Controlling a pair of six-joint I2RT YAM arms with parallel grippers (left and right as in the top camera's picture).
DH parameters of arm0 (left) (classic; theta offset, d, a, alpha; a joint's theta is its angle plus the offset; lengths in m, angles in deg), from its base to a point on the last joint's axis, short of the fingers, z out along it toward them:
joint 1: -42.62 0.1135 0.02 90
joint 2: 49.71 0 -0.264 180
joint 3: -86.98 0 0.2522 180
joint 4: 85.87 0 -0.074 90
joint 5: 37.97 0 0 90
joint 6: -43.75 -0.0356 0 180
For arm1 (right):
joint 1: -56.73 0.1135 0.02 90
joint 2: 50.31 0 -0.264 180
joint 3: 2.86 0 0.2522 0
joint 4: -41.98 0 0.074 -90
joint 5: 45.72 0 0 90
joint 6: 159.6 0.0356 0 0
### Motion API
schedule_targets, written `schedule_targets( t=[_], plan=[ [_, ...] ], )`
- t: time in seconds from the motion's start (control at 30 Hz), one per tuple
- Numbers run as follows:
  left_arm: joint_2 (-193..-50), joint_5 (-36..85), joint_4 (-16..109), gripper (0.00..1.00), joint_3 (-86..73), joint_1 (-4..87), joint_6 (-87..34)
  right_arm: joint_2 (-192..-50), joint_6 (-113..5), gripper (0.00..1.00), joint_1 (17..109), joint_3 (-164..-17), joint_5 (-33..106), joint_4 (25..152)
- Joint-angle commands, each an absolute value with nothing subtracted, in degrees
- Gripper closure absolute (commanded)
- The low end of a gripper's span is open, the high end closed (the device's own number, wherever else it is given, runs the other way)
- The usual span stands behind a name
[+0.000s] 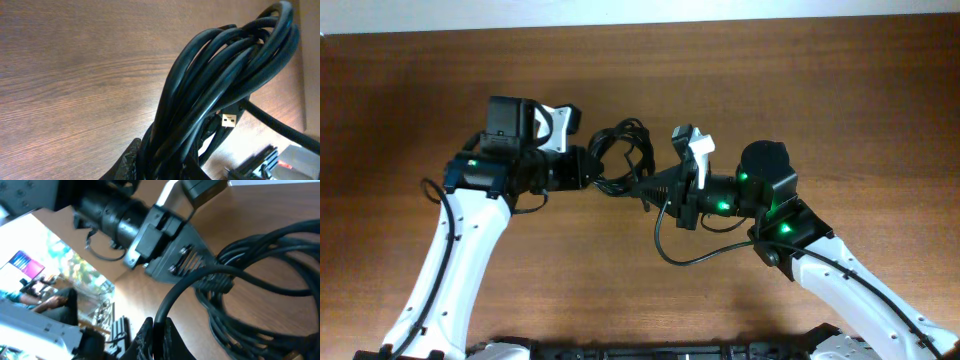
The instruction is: Untangle cables
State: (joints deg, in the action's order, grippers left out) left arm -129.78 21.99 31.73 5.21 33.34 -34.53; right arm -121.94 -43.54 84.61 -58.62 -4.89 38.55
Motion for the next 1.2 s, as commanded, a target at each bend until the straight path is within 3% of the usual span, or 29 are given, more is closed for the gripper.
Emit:
schedule_targets(
  t=[0.0,0.17,0.43,0.67,0.77,0.97,1.07,1.17],
  plan=[
    [-129.19,21.88,31.66,1.0,5.54,30.04,-35.86,-121.94,-42.32,0.96,84.04,-59.06,2.78,39.53],
    [-129.19,19.15,31.68,1.0,5.54,28.62,-35.21,-122.18,-42.34,0.96,84.04,-59.06,17.18,50.77],
    [-129.17,11.01,32.34,1.0,5.54,27.66,-39.18,-124.98,-40.79,0.96,84.04,-59.06,18.43,51.62],
    [-129.19,14.93,32.14,1.0,5.54,21.01,-43.31,-125.68,-36.04,0.96,84.02,-59.08,18.78,48.73],
    [-129.19,14.73,32.14,1.0,5.54,20.53,-43.29,-125.68,-36.06,0.82,84.04,-59.08,18.56,48.56],
    [-129.19,18.45,32.17,1.0,5.54,25.8,-43.29,-125.26,-36.06,0.36,83.97,-59.08,10.98,49.48],
    [-129.19,18.42,31.79,1.0,5.54,29.76,-43.38,-123.89,-36.09,0.26,83.97,-59.08,8.88,49.89],
    [-129.19,17.4,30.5,1.0,5.54,31.53,-45.94,-121.66,-36.13,0.23,82.64,-59.08,8.9,51.01]
  ],
)
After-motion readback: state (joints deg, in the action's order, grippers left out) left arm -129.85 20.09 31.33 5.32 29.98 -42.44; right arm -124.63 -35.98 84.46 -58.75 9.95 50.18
